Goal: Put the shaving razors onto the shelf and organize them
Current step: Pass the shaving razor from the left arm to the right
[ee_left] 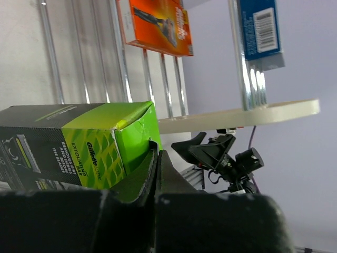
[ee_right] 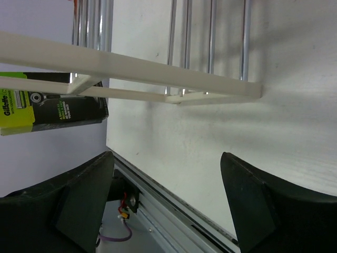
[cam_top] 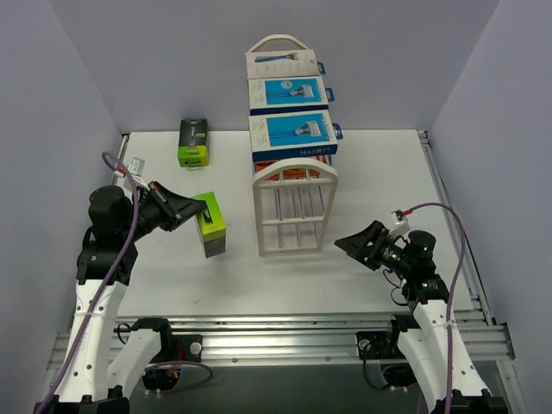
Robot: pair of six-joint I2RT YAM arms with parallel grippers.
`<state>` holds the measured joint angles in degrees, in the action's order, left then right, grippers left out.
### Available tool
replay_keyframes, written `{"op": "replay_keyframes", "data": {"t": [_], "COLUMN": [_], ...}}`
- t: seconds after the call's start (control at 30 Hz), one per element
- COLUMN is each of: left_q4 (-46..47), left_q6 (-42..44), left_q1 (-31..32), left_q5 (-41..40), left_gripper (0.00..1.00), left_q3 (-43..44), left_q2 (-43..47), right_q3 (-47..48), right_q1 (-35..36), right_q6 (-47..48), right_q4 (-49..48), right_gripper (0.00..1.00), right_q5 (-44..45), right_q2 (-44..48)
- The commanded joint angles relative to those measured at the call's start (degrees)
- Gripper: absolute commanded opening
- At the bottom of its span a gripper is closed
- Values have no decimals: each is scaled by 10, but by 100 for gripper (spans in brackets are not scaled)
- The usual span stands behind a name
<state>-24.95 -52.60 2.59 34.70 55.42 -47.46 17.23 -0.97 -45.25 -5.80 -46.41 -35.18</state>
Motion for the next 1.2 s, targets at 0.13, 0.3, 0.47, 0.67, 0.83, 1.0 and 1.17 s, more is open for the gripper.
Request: {"op": "replay_keyframes", "data": {"t": [0.13,0.3,0.47,0.67,0.83,1.0,1.17], "left_q4": [87,101,100,91,90,110,121], "left_q6": [-72,-84,-87,-88,-93,-98,-95], "left_q1": [3,19,49,80,92,114,167], "left_q5": [70,84,85,72,72,69,35], "left_gripper": [2,2,2,2,2,2,2], "left_q3": [11,14,31,60,77,97,114], "left_q2": [60,78,84,96,95,69,38], "right_q3": [-14,-24,-24,-47,-36,-74,-91], "right_q1": [35,74,142,261,346,396,422], "right_q6": [-69,-135,-179,-265,-273,-348,-384], "right_q4": [-34,-102,-169,-326,-380,-530,-623], "right_gripper": [79,85,88,90,94,97,99], "right_q5": [-23,-24,15,77,150,213,264], "right_q2": [40,63,57,13,-38,-82,-124]}}
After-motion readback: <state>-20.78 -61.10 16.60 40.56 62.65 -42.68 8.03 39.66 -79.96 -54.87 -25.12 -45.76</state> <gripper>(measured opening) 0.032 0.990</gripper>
